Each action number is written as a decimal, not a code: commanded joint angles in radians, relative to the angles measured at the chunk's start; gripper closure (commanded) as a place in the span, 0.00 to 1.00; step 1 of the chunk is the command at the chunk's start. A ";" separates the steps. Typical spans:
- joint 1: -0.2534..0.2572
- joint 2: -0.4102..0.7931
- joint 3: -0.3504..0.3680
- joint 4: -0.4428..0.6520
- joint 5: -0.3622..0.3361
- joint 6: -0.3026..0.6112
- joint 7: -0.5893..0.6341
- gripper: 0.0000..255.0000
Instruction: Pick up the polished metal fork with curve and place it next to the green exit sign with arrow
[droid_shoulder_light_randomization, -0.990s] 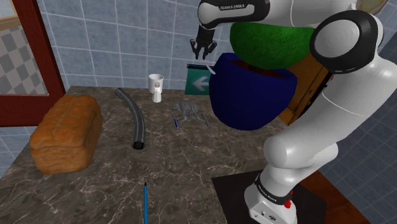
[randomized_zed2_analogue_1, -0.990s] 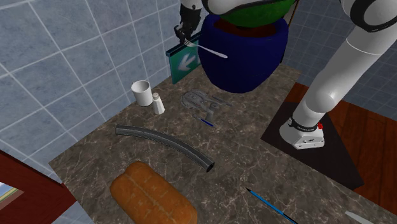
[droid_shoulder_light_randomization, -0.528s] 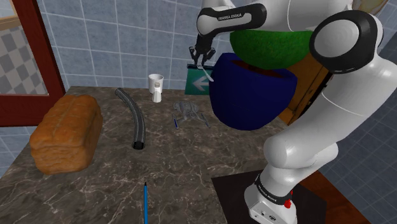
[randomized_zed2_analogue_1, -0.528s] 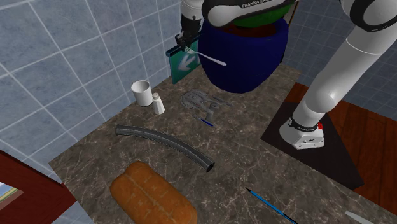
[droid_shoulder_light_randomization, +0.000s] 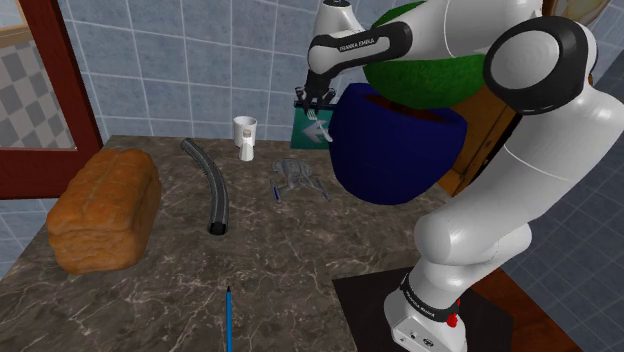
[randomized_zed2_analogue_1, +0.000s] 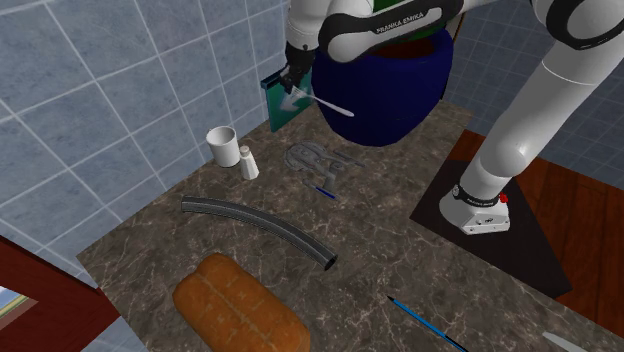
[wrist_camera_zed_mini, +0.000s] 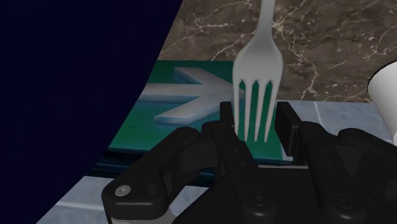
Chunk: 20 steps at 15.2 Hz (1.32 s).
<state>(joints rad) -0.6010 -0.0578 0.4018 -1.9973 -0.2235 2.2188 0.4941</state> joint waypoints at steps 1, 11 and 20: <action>0.000 0.006 0.001 -0.022 -0.008 0.027 0.010 1.00; -0.008 0.051 0.008 -0.108 -0.060 0.149 0.063 1.00; -0.019 0.111 0.015 -0.166 -0.133 0.253 0.131 1.00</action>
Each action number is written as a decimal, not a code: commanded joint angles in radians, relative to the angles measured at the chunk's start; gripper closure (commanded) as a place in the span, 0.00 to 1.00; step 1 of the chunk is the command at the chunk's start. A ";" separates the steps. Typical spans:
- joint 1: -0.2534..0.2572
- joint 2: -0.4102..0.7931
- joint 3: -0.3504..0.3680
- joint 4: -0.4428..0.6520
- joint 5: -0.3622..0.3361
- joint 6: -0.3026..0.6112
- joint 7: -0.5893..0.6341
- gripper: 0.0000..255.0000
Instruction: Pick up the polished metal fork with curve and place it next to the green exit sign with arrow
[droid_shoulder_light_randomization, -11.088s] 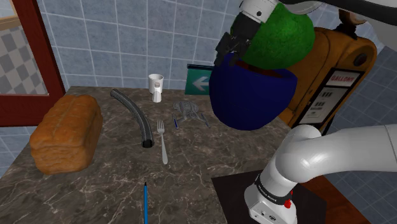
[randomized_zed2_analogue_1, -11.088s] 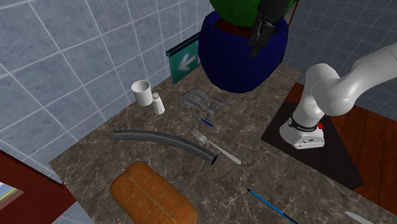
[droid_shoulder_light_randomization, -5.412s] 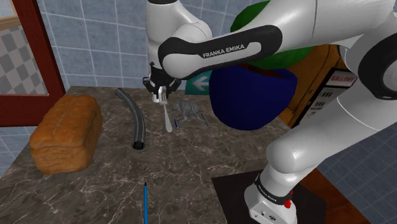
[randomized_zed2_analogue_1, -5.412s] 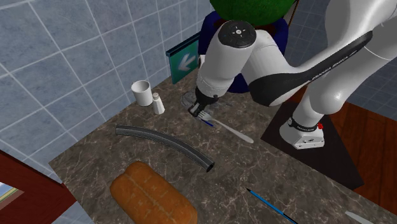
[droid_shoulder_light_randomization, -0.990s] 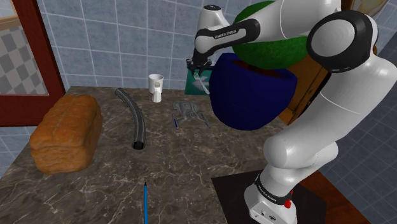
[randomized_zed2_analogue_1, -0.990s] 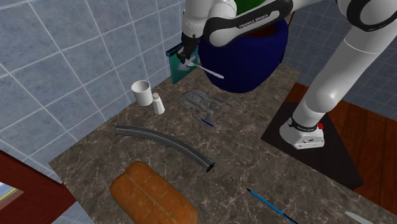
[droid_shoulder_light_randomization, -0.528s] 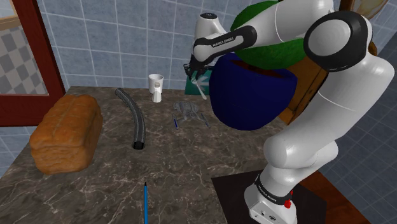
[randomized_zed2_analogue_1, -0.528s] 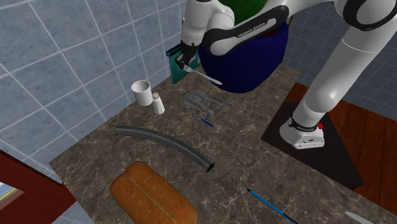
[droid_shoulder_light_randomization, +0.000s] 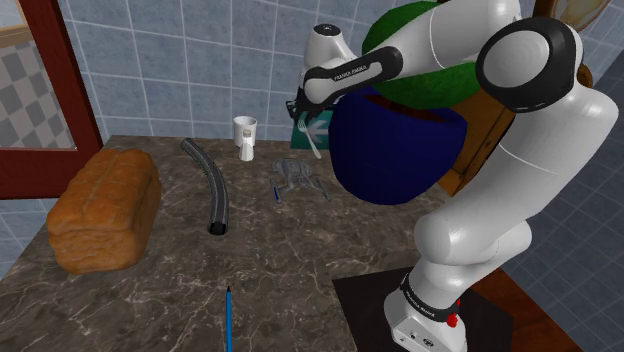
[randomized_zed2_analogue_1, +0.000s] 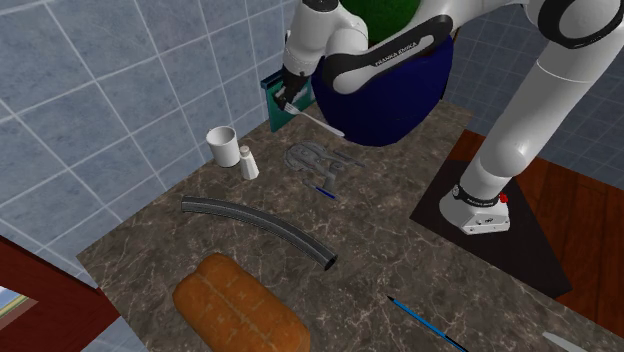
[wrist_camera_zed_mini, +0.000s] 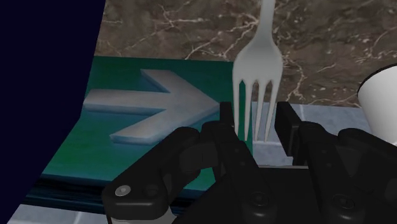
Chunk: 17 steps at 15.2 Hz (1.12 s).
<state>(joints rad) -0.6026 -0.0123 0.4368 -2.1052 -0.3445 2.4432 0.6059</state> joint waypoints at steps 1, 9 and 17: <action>-0.019 0.073 -0.019 -0.064 -0.022 0.039 0.028 1.00; -0.003 -0.010 -0.008 0.130 0.258 -0.280 -0.213 0.00; -0.005 0.042 -0.010 0.123 0.272 -0.272 -0.223 0.00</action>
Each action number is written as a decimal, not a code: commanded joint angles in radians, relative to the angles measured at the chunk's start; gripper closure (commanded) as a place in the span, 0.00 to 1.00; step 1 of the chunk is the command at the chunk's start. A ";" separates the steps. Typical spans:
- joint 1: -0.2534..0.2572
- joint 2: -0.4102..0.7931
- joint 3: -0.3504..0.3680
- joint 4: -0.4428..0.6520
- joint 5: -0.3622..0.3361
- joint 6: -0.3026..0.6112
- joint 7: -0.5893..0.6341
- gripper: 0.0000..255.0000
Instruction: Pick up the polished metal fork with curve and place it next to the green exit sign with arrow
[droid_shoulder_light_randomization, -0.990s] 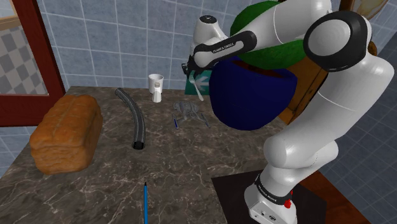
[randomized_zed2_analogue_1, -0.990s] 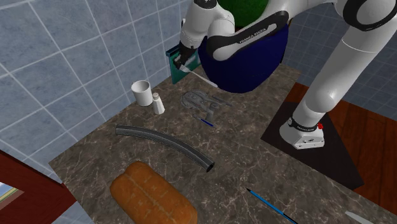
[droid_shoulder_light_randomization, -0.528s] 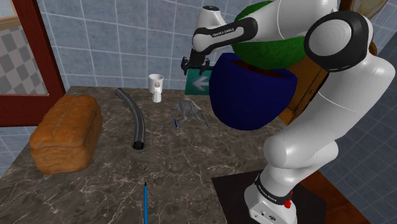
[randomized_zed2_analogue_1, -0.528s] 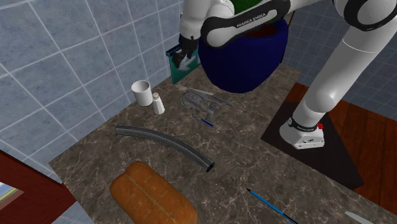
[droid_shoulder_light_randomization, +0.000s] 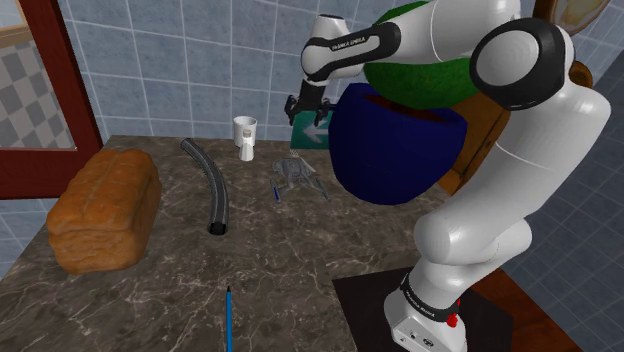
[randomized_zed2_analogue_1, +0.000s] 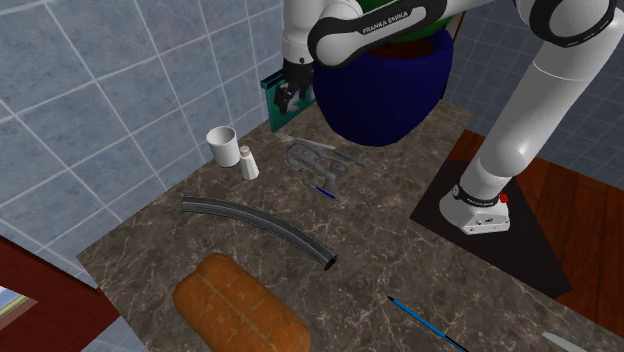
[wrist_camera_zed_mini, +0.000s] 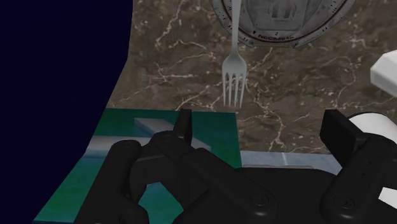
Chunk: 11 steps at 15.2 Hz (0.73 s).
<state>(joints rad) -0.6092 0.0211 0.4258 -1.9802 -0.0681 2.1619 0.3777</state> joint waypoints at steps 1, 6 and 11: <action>0.002 0.012 0.001 -0.006 -0.007 0.017 0.006 0.00; 0.002 0.012 0.001 -0.006 -0.007 0.017 0.006 0.00; 0.002 0.012 0.001 -0.006 -0.007 0.016 0.006 1.00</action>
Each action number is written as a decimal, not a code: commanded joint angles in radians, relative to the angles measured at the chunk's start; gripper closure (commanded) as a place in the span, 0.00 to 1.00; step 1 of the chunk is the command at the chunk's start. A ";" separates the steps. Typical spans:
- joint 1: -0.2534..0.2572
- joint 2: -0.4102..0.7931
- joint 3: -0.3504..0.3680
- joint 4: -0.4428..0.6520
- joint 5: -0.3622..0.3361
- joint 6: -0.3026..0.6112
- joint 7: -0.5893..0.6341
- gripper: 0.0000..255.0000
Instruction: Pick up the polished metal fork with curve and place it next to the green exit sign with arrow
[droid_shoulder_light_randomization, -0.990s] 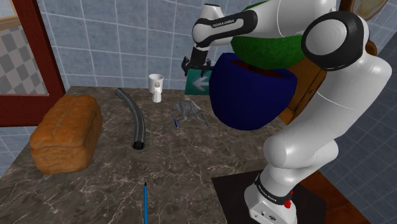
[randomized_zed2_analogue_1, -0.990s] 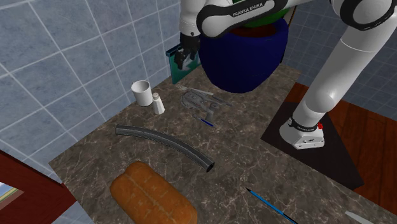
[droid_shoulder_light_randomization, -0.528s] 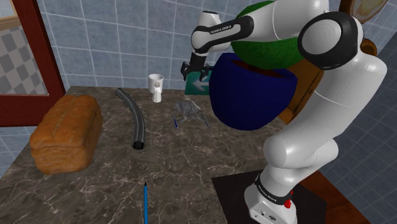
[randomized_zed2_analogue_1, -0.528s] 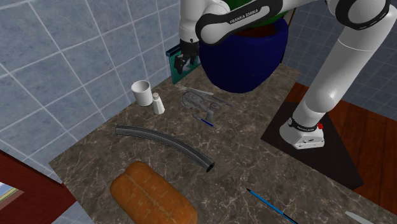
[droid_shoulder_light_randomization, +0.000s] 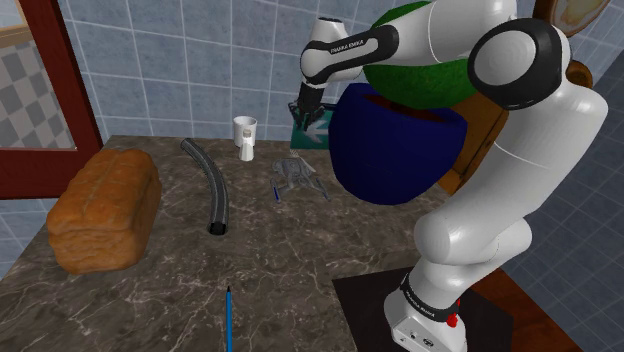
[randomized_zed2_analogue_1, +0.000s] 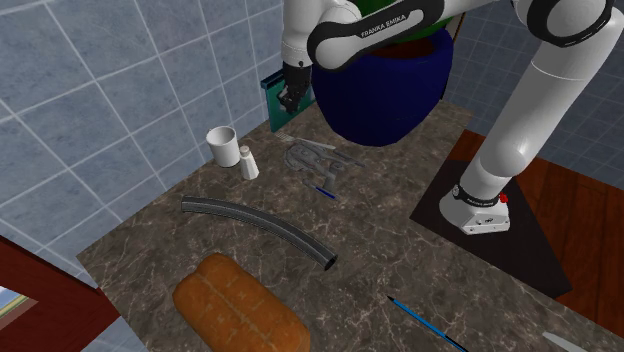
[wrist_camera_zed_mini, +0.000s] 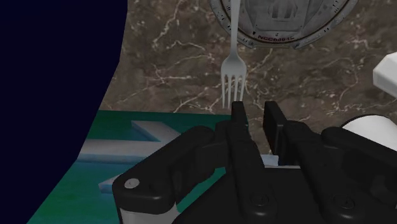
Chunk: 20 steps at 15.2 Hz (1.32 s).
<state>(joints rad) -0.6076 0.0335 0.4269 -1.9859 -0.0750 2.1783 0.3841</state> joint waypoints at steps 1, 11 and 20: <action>0.000 0.000 0.000 0.000 0.000 0.000 0.000 1.00; -0.001 0.073 -0.003 -0.007 -0.023 0.040 -0.014 0.00; 0.003 0.217 -0.015 -0.023 -0.085 0.143 -0.011 0.00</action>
<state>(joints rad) -0.5916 0.0968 0.4298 -2.0079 -0.1454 2.3006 0.3702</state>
